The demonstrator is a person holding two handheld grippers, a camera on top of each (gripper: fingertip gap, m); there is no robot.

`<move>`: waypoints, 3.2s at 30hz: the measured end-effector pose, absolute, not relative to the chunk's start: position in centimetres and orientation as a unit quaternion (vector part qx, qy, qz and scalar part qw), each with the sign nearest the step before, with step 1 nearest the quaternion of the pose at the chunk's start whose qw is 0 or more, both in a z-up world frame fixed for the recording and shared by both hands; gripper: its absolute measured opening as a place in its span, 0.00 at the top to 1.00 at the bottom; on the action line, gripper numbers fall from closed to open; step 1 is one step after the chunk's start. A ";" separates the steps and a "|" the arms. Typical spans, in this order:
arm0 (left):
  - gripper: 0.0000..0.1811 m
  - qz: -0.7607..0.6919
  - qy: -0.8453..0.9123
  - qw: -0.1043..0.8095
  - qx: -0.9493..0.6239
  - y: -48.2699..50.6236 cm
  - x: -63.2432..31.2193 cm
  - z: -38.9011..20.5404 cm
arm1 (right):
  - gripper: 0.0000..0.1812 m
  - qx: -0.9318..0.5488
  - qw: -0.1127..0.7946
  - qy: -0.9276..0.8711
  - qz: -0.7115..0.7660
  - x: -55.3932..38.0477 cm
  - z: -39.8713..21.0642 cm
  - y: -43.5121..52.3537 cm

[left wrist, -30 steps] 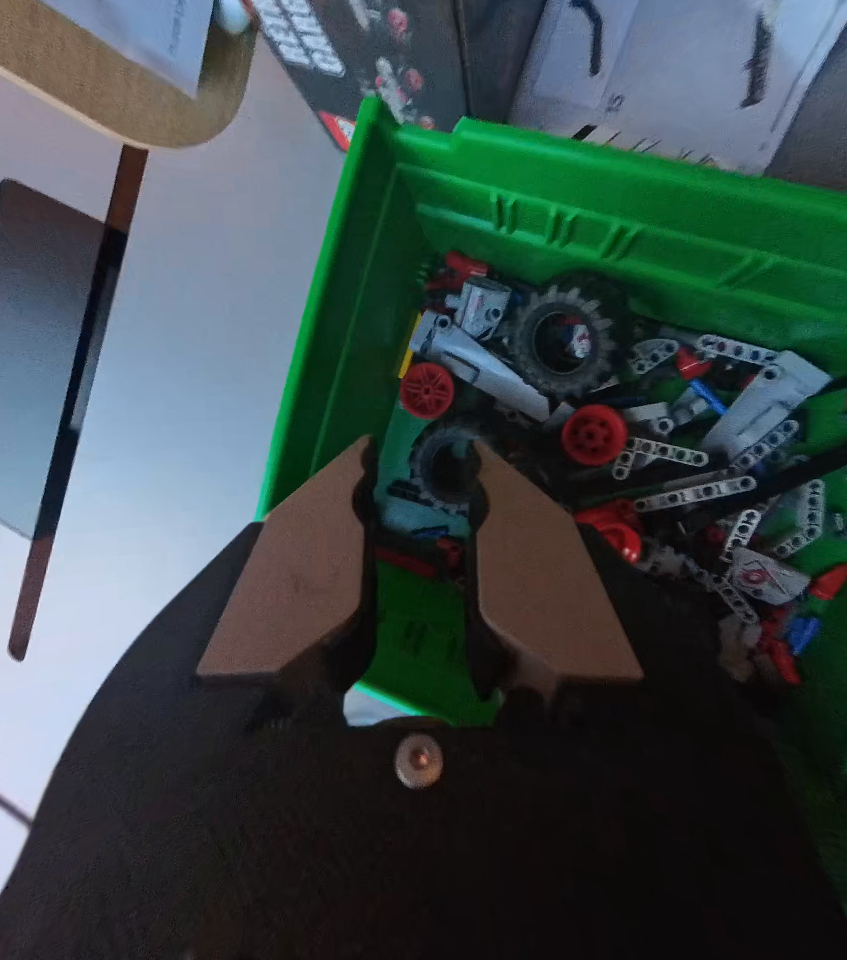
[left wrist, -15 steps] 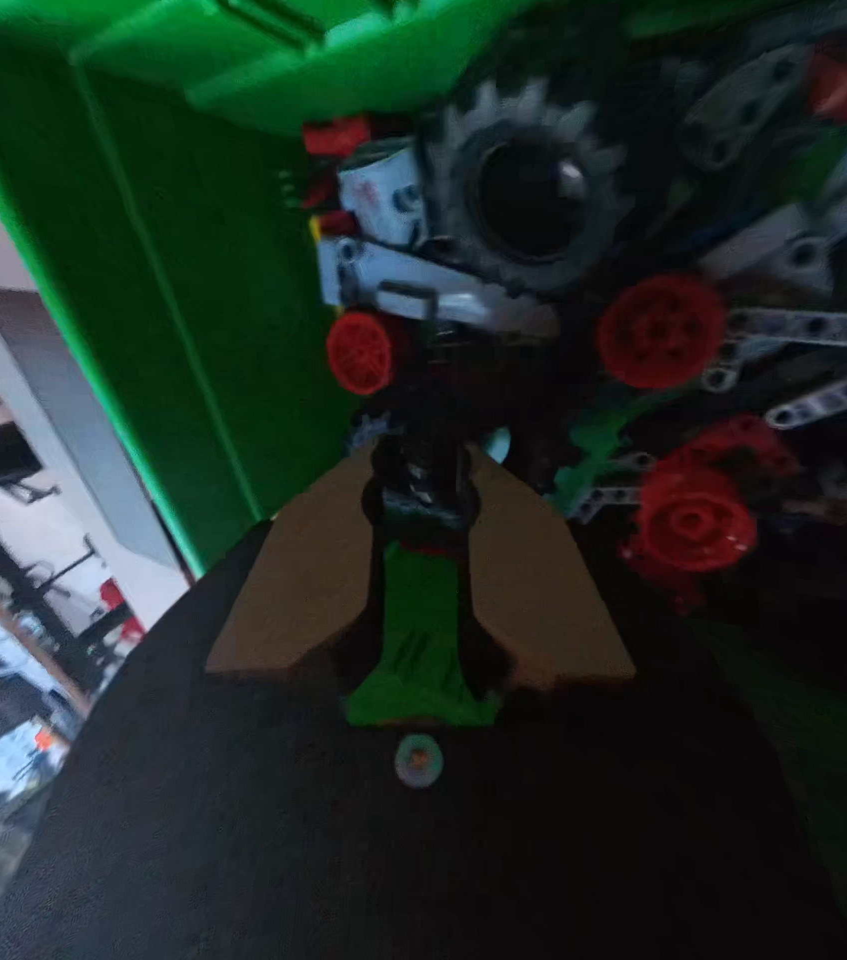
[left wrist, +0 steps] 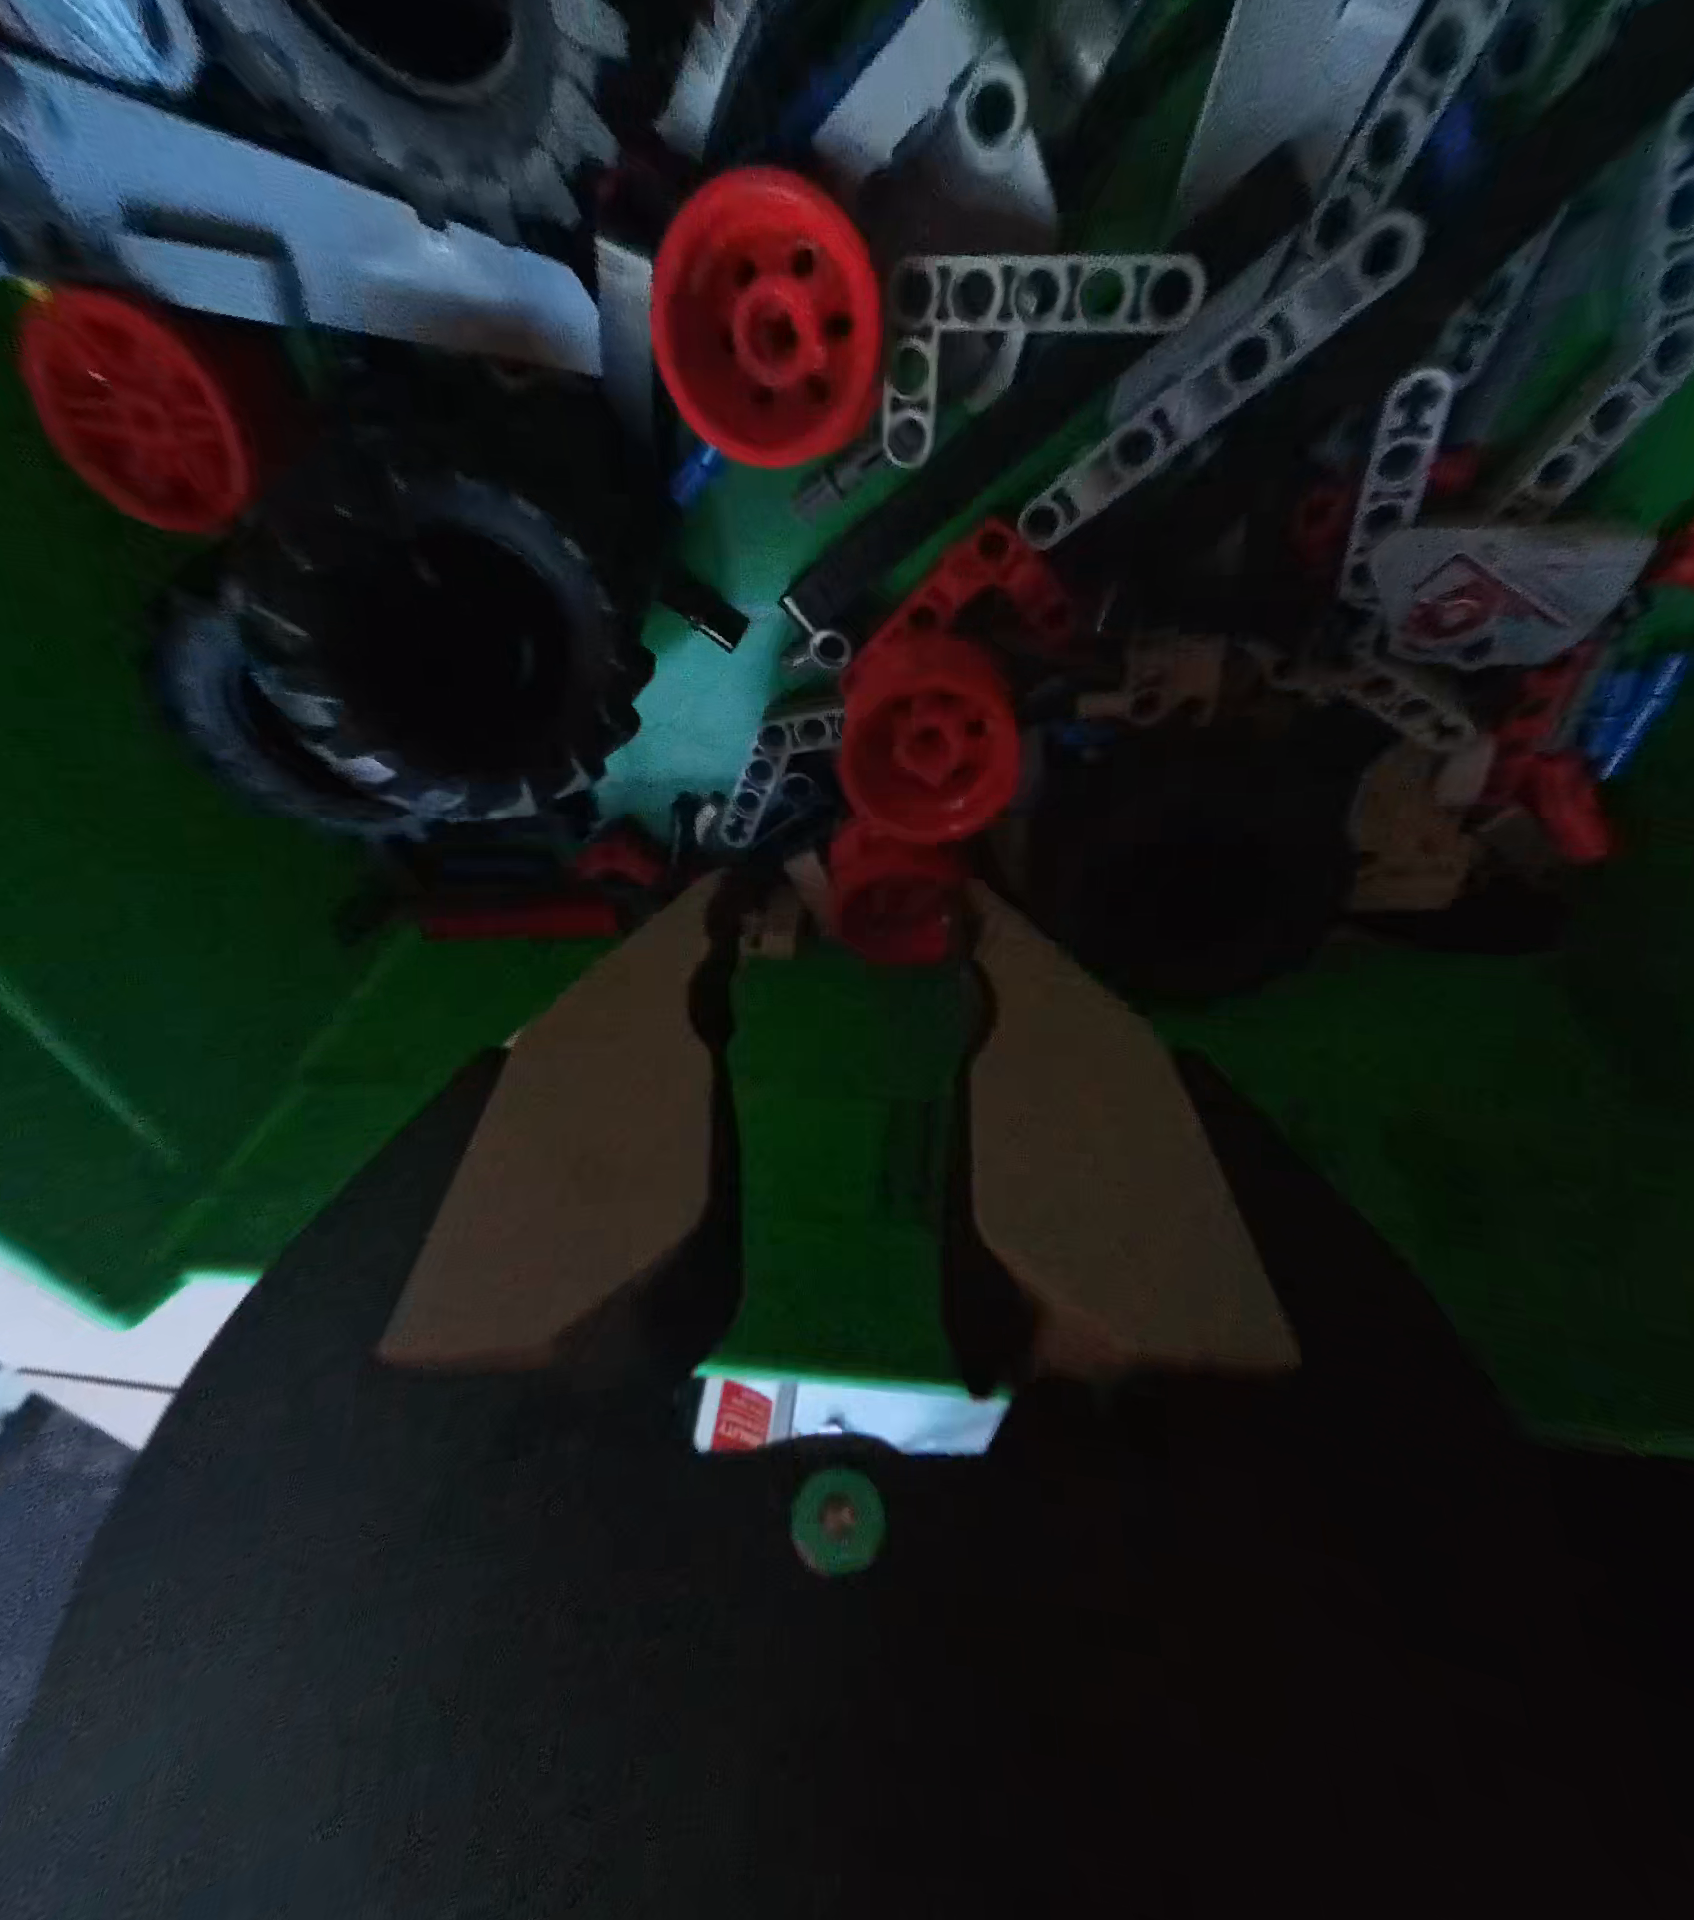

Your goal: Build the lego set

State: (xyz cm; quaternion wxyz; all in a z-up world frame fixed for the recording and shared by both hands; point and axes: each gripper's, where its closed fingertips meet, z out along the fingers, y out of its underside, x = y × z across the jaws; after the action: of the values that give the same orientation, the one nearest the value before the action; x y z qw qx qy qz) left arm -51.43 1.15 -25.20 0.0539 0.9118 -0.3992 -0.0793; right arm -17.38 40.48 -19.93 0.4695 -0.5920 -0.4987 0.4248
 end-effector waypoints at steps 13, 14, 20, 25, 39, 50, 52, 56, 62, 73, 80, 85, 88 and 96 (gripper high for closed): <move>0.80 -0.146 -0.420 -0.034 0.895 7.2 -52.3 -25.0 | 1.00 -0.594 0.474 -0.498 0.418 -17.3 -20.0 40.6; 0.80 -0.137 -0.426 -0.058 0.892 7.7 -51.7 -24.5 | 1.00 -0.594 0.474 -0.498 0.417 -17.3 -20.0 40.6; 0.72 -0.044 -0.447 0.010 0.893 3.7 -49.6 -25.4 | 1.00 -0.596 0.473 -0.496 0.418 -17.3 -20.0 40.7; 0.75 -0.042 -0.433 0.117 0.893 1.5 -50.3 -27.5 | 1.00 -0.594 0.472 -0.499 0.418 -17.3 -20.0 40.6; 0.92 -0.012 -0.453 0.140 0.880 -1.8 -48.9 -26.3 | 1.00 -0.585 0.477 -0.503 0.420 -17.3 -19.5 40.1; 0.93 -0.223 -0.418 -0.132 0.871 10.6 -52.8 -21.8 | 1.00 -0.589 0.476 -0.504 0.416 -17.4 -19.8 40.3; 0.90 -0.259 -0.389 -0.123 0.875 11.6 -54.2 -21.8 | 1.00 -0.589 0.477 -0.503 0.416 -17.3 -19.8 40.4; 0.83 -0.231 -0.384 -0.133 0.884 11.9 -53.9 -22.5 | 1.00 -0.590 0.477 -0.501 0.416 -17.2 -19.7 40.5; 0.74 -0.164 -0.213 -0.249 0.930 13.1 -53.5 -18.3 | 1.00 -0.592 0.476 -0.492 0.426 -17.2 -19.5 40.4; 0.83 -0.178 0.024 -0.497 0.849 9.0 -57.9 -11.8 | 0.96 -0.592 0.486 -0.454 0.455 -17.3 -18.3 40.4; 0.93 -0.124 0.061 -0.613 0.778 8.1 -59.0 -10.6 | 0.92 -0.591 0.506 -0.450 0.438 -17.6 -18.1 41.2; 0.90 -0.092 0.071 -0.616 0.779 8.6 -58.3 -11.7 | 0.92 -0.593 0.514 -0.449 0.428 -17.5 -18.1 41.5; 0.87 -0.080 0.066 -0.606 0.789 8.7 -58.1 -12.2 | 0.91 -0.585 0.515 -0.446 0.440 -17.3 -17.5 41.0; 0.86 -0.061 0.068 -0.618 0.781 8.2 -58.2 -12.2 | 0.90 -0.551 0.503 -0.458 0.483 -17.9 -15.9 38.0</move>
State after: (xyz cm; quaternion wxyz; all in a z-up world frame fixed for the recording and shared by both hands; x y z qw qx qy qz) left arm -58.16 8.16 -12.16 -0.6182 0.7807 0.0678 -0.0609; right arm -17.92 38.05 -15.91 0.5033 -0.5510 -0.4577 0.4833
